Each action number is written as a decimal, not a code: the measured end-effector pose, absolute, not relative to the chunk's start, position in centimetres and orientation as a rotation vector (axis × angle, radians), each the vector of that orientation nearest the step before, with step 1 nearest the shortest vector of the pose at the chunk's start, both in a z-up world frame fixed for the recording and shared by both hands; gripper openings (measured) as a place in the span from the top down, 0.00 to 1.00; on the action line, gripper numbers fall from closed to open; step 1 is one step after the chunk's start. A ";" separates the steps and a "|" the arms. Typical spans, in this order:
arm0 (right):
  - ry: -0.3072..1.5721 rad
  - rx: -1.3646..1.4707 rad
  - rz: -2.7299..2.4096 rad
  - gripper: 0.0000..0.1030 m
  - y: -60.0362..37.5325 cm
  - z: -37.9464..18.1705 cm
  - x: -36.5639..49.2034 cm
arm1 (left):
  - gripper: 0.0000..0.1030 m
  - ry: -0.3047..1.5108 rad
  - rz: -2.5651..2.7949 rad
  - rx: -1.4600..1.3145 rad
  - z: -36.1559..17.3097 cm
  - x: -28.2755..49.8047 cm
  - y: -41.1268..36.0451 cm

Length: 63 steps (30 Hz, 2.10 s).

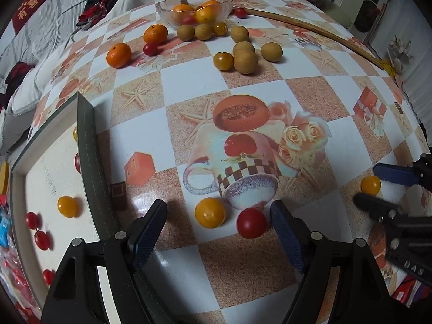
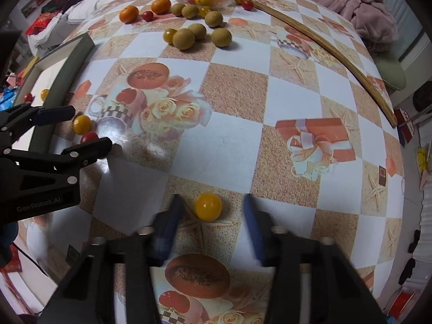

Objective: Organize fruits
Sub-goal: 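Grasp a red cherry tomato with the left tool while the right tool grasps a yellow one, then carry both tomatoes over the white tray and open both tools to release them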

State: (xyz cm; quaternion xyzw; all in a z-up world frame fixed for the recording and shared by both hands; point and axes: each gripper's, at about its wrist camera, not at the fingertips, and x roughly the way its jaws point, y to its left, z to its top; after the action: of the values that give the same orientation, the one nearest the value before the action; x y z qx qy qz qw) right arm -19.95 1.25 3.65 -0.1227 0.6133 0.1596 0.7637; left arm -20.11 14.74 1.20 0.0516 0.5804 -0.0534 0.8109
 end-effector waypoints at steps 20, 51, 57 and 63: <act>1.365 -0.107 0.363 0.80 -0.4 3.6 -19.5 | 0.25 1.308 0.031 -0.019 1.1 -21.1 14.0; 1.394 0.037 0.401 0.80 -2.5 5.3 -18.6 | 0.79 1.290 0.056 -0.220 4.1 -21.9 15.1; 1.387 0.016 0.425 0.80 -0.7 5.8 -18.5 | 0.79 1.262 0.068 -0.245 5.0 -23.1 17.0; 1.376 -0.017 0.471 0.80 2.2 6.4 -18.5 | 0.79 1.237 0.101 -0.276 5.6 -24.1 19.2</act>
State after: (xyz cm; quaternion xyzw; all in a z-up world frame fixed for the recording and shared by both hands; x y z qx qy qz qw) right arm -18.48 2.20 6.42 -0.0080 0.6289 0.2152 0.7471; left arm -24.10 19.18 5.59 -0.1287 0.5778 0.0472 0.8046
